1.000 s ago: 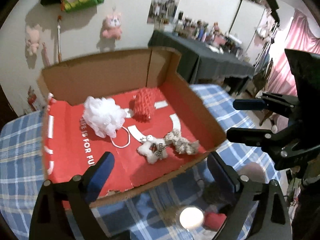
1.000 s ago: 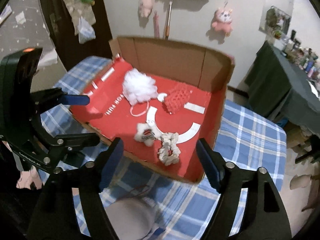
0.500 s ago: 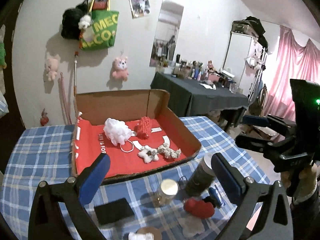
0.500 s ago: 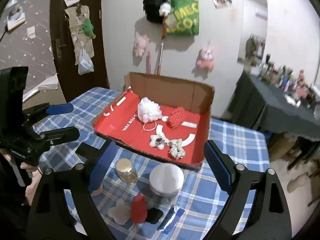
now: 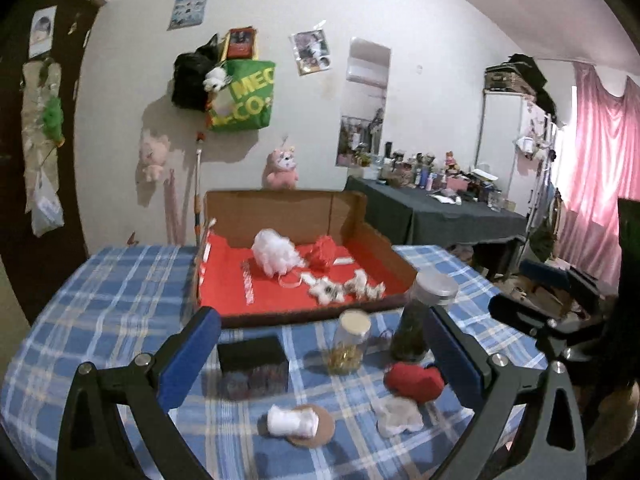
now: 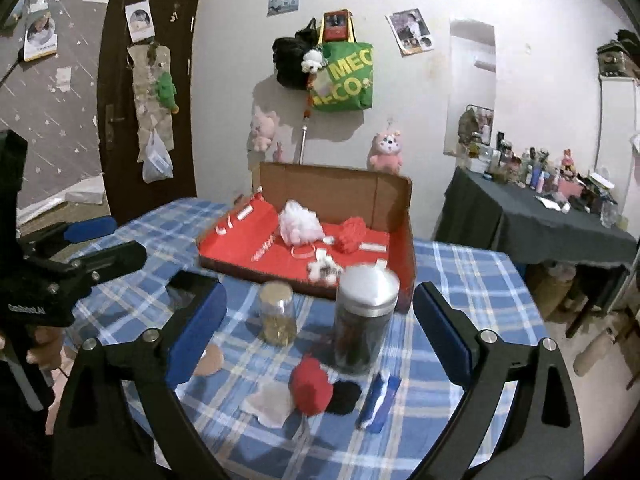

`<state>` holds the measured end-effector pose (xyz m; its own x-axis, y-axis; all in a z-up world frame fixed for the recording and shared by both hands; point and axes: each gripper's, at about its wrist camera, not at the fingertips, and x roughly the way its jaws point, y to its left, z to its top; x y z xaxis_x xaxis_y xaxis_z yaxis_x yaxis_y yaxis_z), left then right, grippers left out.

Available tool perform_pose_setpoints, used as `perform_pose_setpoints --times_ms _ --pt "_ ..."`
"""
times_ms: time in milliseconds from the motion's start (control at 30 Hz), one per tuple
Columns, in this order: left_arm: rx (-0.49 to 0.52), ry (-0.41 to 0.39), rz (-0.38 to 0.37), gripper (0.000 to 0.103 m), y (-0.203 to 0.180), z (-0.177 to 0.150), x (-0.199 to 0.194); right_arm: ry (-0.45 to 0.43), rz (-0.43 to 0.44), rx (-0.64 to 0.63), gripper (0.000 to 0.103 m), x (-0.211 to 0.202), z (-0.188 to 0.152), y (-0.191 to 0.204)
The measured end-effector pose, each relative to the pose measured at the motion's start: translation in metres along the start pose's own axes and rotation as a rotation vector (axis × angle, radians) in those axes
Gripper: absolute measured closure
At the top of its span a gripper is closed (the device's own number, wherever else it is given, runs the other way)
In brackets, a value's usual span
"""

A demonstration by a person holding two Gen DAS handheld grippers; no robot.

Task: Organize soft objects
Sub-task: 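Withdraw both tools from the box back toward the table items, then grasp the white cotton wad with the left tool while the right tool grasps the red fuzzy sock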

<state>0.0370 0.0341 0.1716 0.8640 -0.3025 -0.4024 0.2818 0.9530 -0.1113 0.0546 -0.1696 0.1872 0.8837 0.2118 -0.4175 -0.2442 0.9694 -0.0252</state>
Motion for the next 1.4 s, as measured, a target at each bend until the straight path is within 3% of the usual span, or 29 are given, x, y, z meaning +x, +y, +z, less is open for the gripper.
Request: perform_pose_setpoints --times_ms 200,467,767,1167,1300,1400 --pt "-0.003 0.043 0.063 0.0 0.002 -0.041 0.02 0.015 -0.059 -0.02 0.007 0.022 -0.046 0.009" --pt "-0.001 0.1 0.087 0.0 0.005 -0.076 0.044 0.085 -0.083 0.008 0.007 0.051 -0.083 0.009" --pt "-0.023 0.15 0.116 0.0 0.014 -0.089 0.058 0.128 -0.085 0.0 0.007 0.069 -0.092 0.008" --pt "-0.031 0.206 0.141 0.0 0.026 -0.096 0.074 0.175 -0.013 -0.005 0.008 0.087 -0.093 0.009" --pt "-0.041 0.233 0.141 0.002 0.031 -0.099 0.081 0.2 -0.003 -0.029 0.022 0.096 -0.093 0.012" --pt "-0.047 0.255 0.132 0.011 0.033 -0.1 0.087 0.222 -0.006 -0.03 0.031 0.102 -0.094 0.01"
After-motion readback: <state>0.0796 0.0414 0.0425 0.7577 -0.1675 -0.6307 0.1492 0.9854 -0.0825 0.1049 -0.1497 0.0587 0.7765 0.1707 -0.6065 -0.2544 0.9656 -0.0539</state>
